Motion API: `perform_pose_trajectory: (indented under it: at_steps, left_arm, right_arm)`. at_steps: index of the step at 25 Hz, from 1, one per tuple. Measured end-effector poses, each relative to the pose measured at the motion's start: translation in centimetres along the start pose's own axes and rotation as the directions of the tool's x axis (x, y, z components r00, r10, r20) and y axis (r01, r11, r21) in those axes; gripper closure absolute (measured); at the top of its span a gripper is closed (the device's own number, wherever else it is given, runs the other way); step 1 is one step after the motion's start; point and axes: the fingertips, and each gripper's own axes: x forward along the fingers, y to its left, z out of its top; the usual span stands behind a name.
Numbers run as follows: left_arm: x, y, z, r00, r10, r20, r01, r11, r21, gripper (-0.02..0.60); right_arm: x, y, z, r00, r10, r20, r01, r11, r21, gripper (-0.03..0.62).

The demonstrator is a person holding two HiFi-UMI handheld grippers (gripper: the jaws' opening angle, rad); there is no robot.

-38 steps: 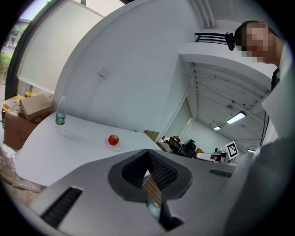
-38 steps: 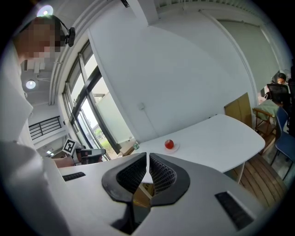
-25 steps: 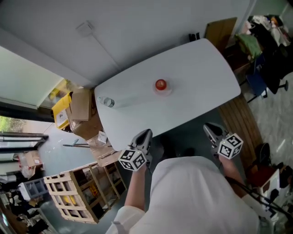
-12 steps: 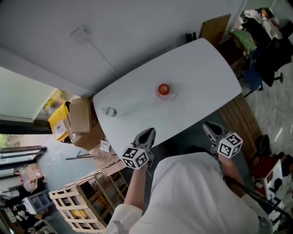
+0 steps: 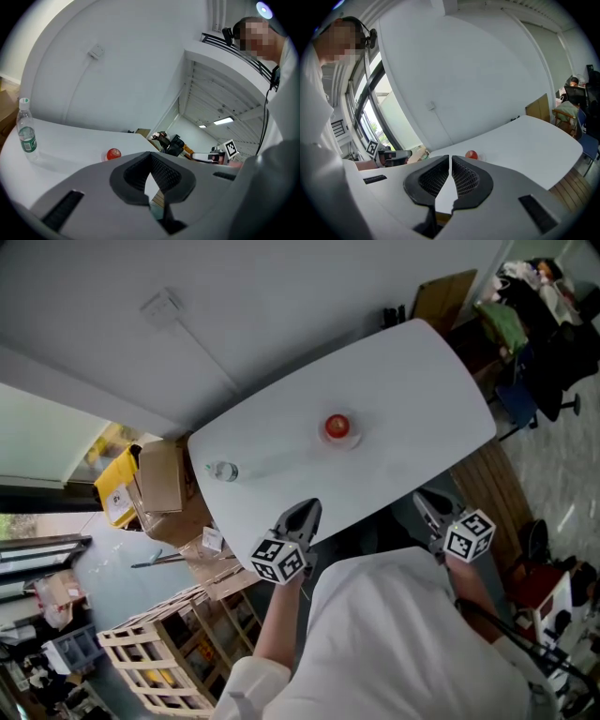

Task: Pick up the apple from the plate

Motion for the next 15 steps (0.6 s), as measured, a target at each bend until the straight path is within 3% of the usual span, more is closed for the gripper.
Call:
perform_pose_trajectory:
  at_steps: [10, 15]
  left_arm:
    - [3.2, 0.0, 1.2, 0.993, 0.096, 0.071, -0.094, 0.995, -0.032, 0.58]
    - [5.6, 1.2, 1.4, 0.979, 0.184, 0.091, -0.18, 0.983, -0.045, 0.58]
  right_arm:
    - [3.4, -3.2, 3.0, 0.99, 0.118, -0.076, -0.12, 0.992, -0.028, 0.551]
    - [4.9, -4.9, 3.7, 0.975, 0.176, -0.139, -0.181, 0.983, -0.029, 0.551]
